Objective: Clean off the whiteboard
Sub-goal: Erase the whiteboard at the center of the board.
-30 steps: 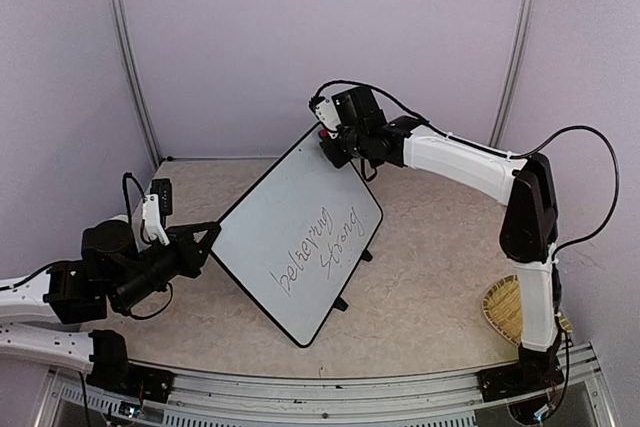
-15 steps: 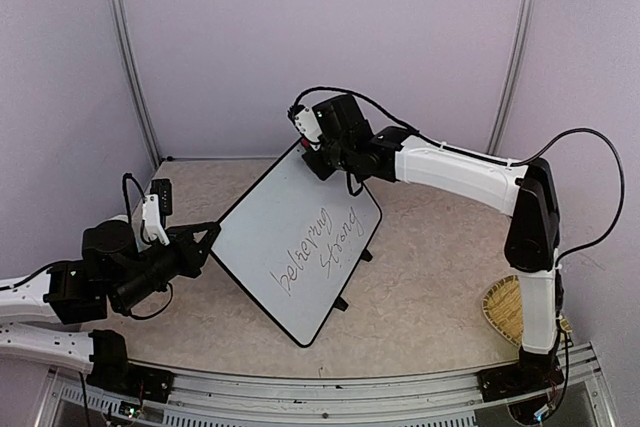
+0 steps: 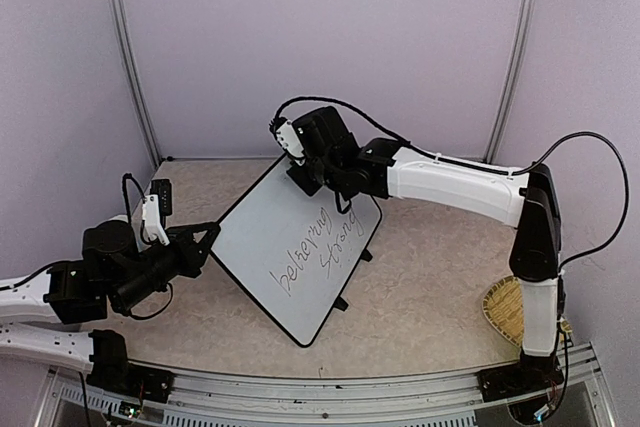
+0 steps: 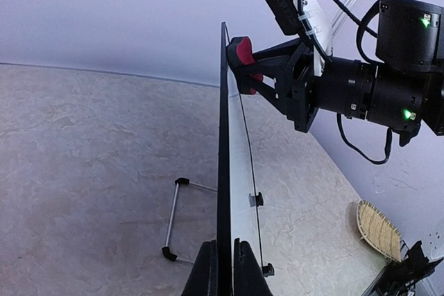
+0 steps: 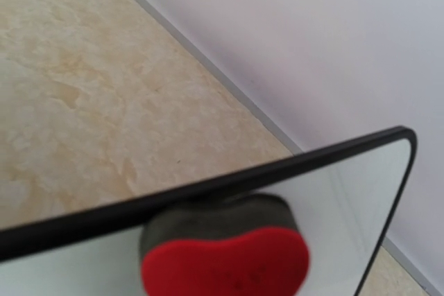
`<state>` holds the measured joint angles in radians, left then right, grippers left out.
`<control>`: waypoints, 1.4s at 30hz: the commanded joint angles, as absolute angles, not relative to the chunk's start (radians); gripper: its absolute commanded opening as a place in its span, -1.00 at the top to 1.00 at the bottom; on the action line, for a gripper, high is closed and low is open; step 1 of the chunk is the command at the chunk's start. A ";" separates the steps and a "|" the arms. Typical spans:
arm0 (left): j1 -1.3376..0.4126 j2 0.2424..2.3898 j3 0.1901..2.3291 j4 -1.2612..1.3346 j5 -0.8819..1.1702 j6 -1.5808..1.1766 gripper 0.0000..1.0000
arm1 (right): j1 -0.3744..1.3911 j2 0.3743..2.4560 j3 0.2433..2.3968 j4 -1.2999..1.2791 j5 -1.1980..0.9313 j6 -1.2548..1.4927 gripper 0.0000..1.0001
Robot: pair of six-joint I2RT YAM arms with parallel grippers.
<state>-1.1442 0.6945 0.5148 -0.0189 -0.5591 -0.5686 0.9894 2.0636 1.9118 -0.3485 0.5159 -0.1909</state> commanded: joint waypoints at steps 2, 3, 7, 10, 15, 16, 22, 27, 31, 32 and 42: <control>-1.178 0.712 0.499 -0.015 -0.308 -0.470 1.00 | 1.095 2.072 1.887 -0.372 0.435 -0.209 0.67; -1.178 0.711 0.499 -0.015 -0.309 -0.471 1.00 | 1.105 2.072 1.887 -0.374 0.440 -0.207 0.67; -1.178 0.710 0.500 -0.014 -0.310 -0.472 1.00 | 1.140 2.072 1.883 -0.383 0.454 -0.196 0.67; -1.178 0.709 0.501 -0.014 -0.313 -0.475 1.00 | 1.172 2.071 1.872 -0.383 0.466 -0.190 0.67; -1.178 0.703 0.505 -0.017 -0.323 -0.478 1.00 | 1.219 2.068 1.856 -0.380 0.485 -0.176 0.67; -1.178 0.701 0.505 -0.017 -0.326 -0.478 1.00 | 1.229 2.066 1.851 -0.377 0.487 -0.171 0.67; -1.178 0.698 0.501 -0.016 -0.333 -0.481 1.00 | 1.293 2.057 1.832 -0.370 0.505 -0.148 0.67; -1.178 0.703 0.498 -0.011 -0.333 -0.482 1.00 | 1.344 2.058 1.840 -0.373 0.538 -0.136 0.66; -1.178 0.708 0.504 -0.011 -0.333 -0.481 1.00 | 1.373 2.062 1.840 -0.384 0.561 -0.129 0.66; -1.177 0.709 0.506 -0.011 -0.333 -0.480 1.00 | 1.376 2.063 1.837 -0.388 0.563 -0.125 0.66; -1.178 0.717 0.512 -0.016 -0.327 -0.482 1.00 | 1.314 2.038 1.807 -0.441 0.612 -0.054 0.63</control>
